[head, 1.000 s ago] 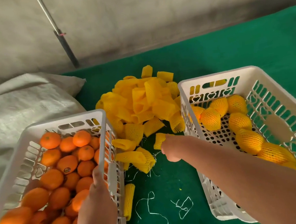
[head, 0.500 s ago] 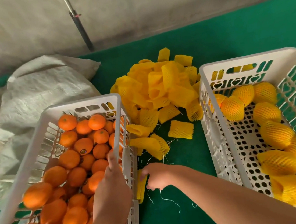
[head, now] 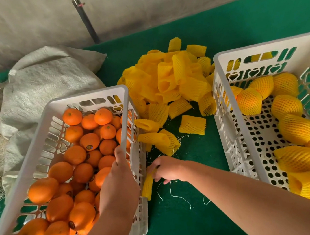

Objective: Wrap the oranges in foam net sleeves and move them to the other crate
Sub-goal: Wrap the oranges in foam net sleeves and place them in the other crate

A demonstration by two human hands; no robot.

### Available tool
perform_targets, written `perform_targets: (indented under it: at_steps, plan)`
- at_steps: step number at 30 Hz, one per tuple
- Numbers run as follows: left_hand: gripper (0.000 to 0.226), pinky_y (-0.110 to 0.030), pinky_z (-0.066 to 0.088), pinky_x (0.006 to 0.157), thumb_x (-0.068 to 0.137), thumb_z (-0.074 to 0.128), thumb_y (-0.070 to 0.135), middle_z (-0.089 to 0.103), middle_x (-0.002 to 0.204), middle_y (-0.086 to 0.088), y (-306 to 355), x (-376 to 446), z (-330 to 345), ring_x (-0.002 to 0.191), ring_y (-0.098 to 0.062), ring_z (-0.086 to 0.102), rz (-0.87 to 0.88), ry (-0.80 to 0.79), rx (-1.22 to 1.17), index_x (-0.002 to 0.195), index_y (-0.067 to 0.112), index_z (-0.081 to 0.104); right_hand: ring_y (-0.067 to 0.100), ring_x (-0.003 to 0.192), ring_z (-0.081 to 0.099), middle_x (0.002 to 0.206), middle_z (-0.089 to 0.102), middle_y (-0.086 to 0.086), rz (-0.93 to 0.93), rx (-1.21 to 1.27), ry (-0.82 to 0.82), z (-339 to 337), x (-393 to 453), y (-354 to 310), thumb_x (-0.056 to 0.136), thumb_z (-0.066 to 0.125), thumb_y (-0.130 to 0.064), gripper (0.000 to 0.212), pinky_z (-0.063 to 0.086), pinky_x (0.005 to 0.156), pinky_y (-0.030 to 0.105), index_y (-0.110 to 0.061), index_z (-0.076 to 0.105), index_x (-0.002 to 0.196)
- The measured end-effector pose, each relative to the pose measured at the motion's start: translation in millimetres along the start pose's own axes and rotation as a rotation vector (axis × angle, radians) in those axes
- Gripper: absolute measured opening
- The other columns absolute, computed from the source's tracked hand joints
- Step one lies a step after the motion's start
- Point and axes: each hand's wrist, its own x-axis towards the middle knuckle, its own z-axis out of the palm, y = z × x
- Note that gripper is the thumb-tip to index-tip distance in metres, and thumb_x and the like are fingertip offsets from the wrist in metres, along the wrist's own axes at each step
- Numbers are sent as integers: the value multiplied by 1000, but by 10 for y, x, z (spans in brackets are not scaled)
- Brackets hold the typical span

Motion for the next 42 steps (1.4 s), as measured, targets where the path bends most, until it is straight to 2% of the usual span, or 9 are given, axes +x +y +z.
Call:
perform_targets:
  at_steps: [9,13,19,23,27,30,33,37,42]
  plan:
    - [88,-23,49,54,91,59,-2,64,105,-4,19,-6,-107,73,-16,63,-31,21,-152,159,18,8,24,100,70,129,66,16,-50,-2,71,119,66,144,106,61,-18,27,60,96,40,-6,64,130]
    - [91,-20,45,52,90,62,-1,65,108,-3,52,3,-217,78,-16,66,-22,-10,-166,161,18,8,26,83,63,93,64,15,-36,-59,190,69,49,132,104,61,-37,44,60,84,46,6,67,114]
    - [83,-16,33,41,93,62,2,56,87,7,15,53,-339,62,-10,58,-35,3,-216,159,20,15,15,52,39,62,41,0,-110,-513,359,-45,-153,3,104,58,-42,47,31,53,30,-18,44,66]
    - [72,-17,43,37,92,63,0,54,76,10,-55,71,-374,53,-11,61,-14,30,-240,149,23,26,14,57,41,65,44,-1,-153,-669,348,-220,-388,-160,98,67,-41,43,29,53,30,-20,44,68]
    - [84,-19,42,46,90,62,-1,51,80,11,34,34,-256,62,-10,58,-12,6,-229,157,21,18,19,74,59,90,61,-3,-287,-498,294,-468,-579,-220,90,78,-28,24,42,61,29,-24,54,90]
    - [74,-40,57,67,85,58,-2,62,102,-5,66,64,-175,81,-27,63,-24,6,-257,149,18,28,31,87,72,113,62,-9,-349,-270,275,-586,-612,-257,91,78,-18,34,54,64,38,-32,54,112]
    - [68,-46,59,70,83,57,-1,64,105,-5,59,82,-153,83,-29,65,-38,15,-238,142,22,32,26,87,73,117,59,-10,-384,-158,297,-642,-583,-342,90,79,-14,48,61,70,45,-37,53,123]
    - [77,-39,58,55,87,58,-1,58,90,5,63,89,-134,68,-18,62,-72,8,-222,146,30,20,4,86,61,116,58,-18,-444,-210,382,-695,-529,-381,93,76,-17,37,45,58,19,-41,57,115]
    - [87,-33,52,61,90,63,16,50,138,-1,48,119,-98,93,-24,63,-23,44,-214,157,32,9,5,80,61,107,60,-19,-485,-257,420,-685,-483,-432,95,73,-17,26,43,58,20,-38,63,106]
